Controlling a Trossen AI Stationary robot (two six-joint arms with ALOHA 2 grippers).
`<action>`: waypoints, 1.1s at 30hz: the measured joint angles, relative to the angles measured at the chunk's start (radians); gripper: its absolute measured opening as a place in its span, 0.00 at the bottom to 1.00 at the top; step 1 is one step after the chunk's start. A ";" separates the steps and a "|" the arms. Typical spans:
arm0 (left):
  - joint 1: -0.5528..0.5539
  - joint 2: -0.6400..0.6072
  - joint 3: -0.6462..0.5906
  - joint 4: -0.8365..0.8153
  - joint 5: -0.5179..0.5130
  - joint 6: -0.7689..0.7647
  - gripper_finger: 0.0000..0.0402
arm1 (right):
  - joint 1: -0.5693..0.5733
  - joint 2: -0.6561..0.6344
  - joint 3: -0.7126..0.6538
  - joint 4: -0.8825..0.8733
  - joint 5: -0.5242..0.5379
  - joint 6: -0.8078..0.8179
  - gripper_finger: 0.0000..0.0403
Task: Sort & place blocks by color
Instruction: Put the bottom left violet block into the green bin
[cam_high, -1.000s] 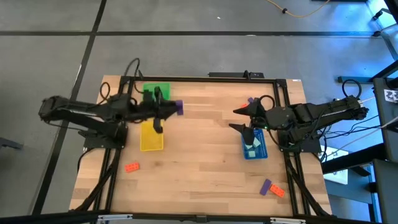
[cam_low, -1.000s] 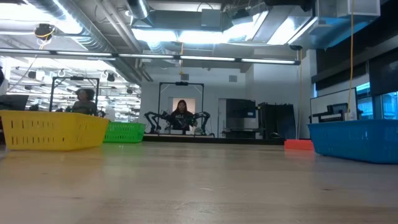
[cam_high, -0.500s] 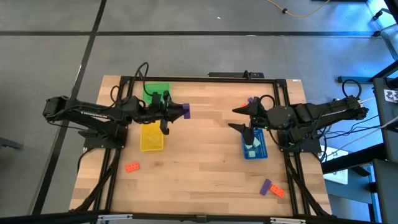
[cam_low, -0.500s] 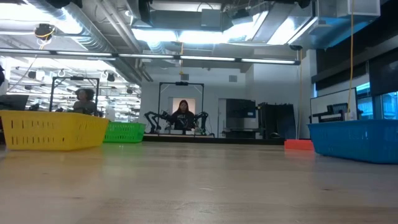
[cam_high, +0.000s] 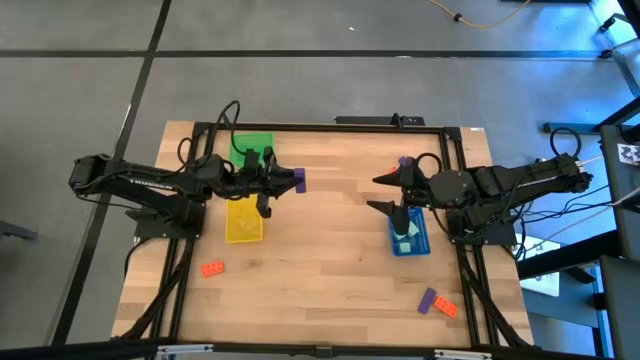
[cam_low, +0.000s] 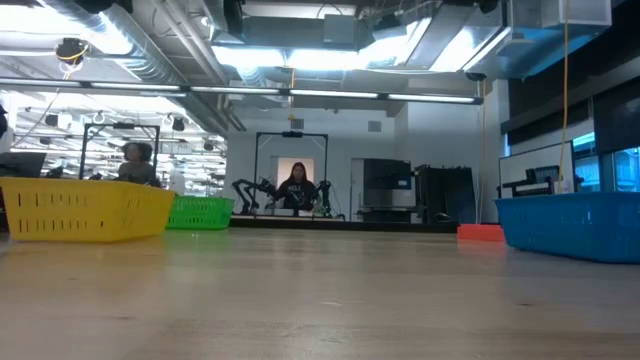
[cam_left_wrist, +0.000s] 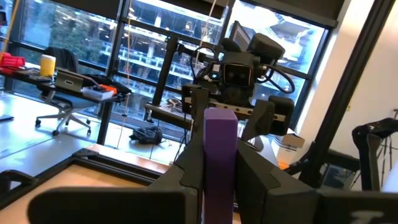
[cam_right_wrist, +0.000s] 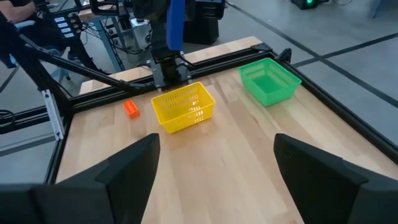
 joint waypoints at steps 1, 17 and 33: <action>0.000 0.000 0.000 0.000 0.000 0.000 0.11 | 0.000 0.000 0.000 0.000 -0.005 0.000 0.79; 0.035 0.000 0.028 -0.066 -0.082 -0.005 0.11 | 0.000 0.000 0.000 -0.009 -0.004 -0.001 0.79; 0.673 0.093 0.301 -0.962 0.097 0.111 0.11 | 0.000 -0.001 0.000 -0.022 0.074 0.035 0.79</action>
